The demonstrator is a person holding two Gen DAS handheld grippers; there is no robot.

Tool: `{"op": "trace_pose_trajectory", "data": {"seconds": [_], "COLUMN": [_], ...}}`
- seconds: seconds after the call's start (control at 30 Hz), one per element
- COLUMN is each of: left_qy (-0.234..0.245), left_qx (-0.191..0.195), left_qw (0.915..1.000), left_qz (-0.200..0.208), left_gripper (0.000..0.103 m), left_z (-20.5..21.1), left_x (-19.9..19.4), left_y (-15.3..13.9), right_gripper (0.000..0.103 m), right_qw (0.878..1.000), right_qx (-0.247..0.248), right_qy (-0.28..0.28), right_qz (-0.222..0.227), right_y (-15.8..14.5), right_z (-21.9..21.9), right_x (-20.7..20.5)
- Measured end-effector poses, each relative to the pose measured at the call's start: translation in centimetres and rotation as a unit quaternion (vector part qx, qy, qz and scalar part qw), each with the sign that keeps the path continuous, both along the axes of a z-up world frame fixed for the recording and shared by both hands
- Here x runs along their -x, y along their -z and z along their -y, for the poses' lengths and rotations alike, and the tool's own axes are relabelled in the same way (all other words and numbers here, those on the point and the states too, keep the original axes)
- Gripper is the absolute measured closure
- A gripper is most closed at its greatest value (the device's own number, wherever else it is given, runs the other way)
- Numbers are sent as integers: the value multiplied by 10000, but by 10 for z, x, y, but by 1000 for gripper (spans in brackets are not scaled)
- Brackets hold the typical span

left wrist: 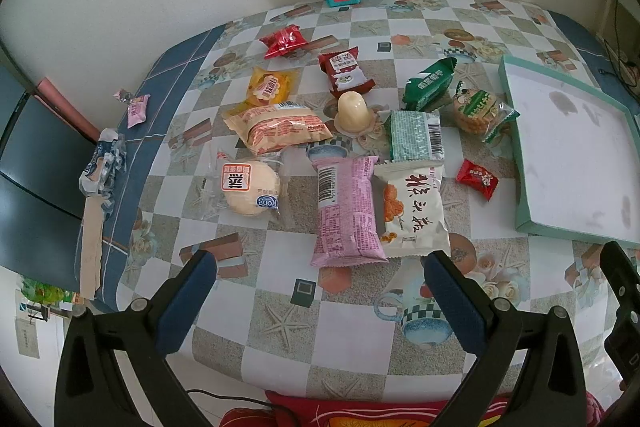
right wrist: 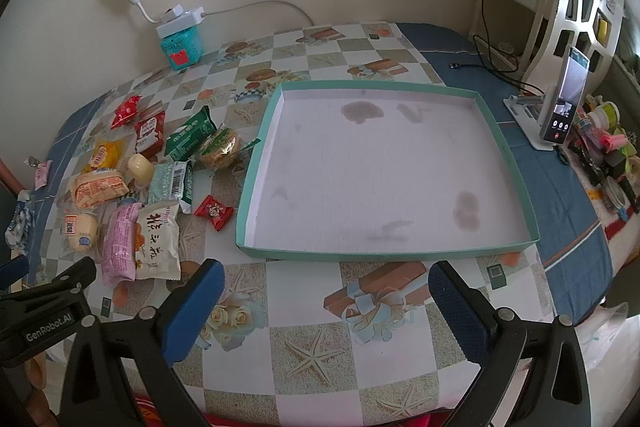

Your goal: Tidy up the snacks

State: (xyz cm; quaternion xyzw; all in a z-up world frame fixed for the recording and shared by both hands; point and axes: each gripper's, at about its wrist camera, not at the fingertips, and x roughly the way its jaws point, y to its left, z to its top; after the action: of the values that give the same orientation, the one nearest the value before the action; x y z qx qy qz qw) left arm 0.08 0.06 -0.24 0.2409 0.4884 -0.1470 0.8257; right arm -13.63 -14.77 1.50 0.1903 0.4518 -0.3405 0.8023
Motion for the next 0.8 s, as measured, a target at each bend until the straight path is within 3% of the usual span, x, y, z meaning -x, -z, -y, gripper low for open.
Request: {"op": "trace_pose_trajectory", "data": {"seconds": [0.8], "left_qy": [-11], "left_qx": [-1], "left_qw": [10000], "left_qz": [-17], "left_gripper": [0], "left_z": [-1], "left_x": [1], "left_y": [2], "right_gripper": [0], "right_qw": [10000], "right_qx": [25], "right_qy": [25], "right_qz": [18], "right_y": [0], "right_z": [0], "right_x": [1]}}
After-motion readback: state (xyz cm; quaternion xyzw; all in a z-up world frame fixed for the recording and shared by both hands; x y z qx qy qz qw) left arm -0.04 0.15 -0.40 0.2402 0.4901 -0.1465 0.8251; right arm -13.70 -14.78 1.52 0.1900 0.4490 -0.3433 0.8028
